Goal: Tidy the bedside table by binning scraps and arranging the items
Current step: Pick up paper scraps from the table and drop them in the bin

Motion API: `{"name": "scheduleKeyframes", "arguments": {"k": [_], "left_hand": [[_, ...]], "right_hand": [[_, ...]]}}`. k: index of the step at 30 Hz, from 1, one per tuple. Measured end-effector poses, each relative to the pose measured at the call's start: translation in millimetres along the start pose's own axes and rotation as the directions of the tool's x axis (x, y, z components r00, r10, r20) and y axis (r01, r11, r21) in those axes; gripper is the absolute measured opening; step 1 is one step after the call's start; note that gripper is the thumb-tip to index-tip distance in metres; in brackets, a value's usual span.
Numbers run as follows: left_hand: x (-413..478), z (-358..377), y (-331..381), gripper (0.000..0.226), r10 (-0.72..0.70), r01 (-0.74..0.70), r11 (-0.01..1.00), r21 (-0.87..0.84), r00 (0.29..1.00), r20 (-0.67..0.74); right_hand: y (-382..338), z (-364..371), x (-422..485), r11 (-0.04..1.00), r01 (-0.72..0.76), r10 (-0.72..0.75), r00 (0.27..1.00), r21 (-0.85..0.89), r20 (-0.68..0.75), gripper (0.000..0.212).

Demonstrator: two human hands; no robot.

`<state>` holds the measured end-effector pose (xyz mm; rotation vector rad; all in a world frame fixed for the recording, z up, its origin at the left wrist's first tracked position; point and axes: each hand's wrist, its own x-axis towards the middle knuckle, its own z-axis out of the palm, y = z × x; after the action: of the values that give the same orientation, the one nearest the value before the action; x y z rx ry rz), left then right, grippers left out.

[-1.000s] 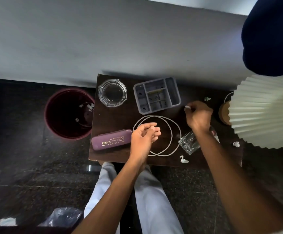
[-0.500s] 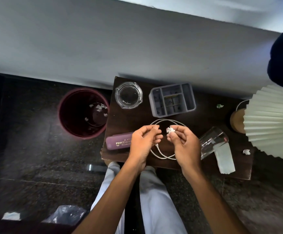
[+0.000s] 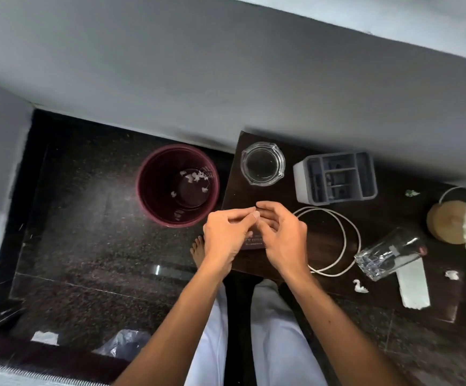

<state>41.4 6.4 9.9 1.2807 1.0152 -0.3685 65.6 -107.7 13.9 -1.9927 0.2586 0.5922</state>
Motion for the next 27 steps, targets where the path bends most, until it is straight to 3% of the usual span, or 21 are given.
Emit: {"name": "scheduleKeyframes", "arguments": {"k": [4,10,16,20,27], "left_hand": [[14,-24,5,0.018,-0.002,0.003,1.000,0.004,0.996,-0.085],[41,-62,12,0.011,-0.137,0.107,0.969,-0.223,0.983,-0.125],[78,-96,13,0.011,-0.179,0.108,0.950,-0.294,0.957,-0.227],[99,-113,10,0.002,-0.199,0.113,0.952,-0.285,0.934,-0.296],[133,-129,14,0.015,-0.198,0.147,0.975,-0.165,0.914,-0.355]], "right_hand": [[-9,27,11,1.000,-0.025,0.024,0.999,0.010,0.021,0.029],[-19,55,21,0.998,0.024,-0.020,0.998,-0.058,0.059,0.030],[-24,68,24,0.997,-0.007,0.011,0.999,-0.075,0.047,0.023],[-24,72,26,0.997,-0.046,0.048,0.998,-0.068,0.038,0.019],[-17,67,28,0.993,-0.104,0.105,0.994,-0.054,0.025,0.015]]}}
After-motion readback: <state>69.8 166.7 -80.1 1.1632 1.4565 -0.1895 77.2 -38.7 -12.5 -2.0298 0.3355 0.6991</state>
